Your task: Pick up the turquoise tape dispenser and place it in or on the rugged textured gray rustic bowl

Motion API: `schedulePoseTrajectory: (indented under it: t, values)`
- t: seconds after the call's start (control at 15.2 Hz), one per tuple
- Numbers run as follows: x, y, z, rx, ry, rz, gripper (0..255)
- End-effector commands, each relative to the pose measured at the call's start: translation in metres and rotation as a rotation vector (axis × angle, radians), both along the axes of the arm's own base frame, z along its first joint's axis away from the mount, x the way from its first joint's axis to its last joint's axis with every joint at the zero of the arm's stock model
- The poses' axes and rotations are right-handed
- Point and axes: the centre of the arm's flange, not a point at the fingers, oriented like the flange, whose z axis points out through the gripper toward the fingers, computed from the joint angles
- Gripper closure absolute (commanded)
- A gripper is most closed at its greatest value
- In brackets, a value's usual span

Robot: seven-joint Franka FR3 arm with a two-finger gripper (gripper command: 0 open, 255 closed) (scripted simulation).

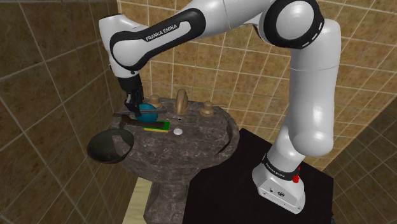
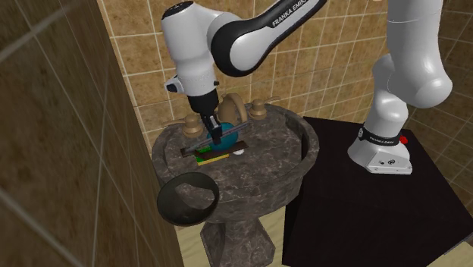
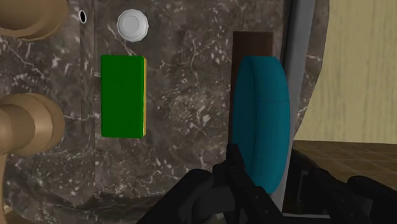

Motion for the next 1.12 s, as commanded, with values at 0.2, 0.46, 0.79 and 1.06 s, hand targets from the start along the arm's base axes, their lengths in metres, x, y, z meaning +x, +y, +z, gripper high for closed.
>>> schedulePoseTrajectory:
  t: [0.2,0.46,0.79,1.06]
  values:
    - [0.035,0.055,0.006,0.0,0.0,-0.002,255]
    - [0.063,0.105,0.011,0.0,0.0,-0.002,255]
    - [0.063,0.105,-0.015,0.0,0.0,-0.002,255]
    - [0.063,0.105,-0.036,0.0,0.0,-0.002,255]
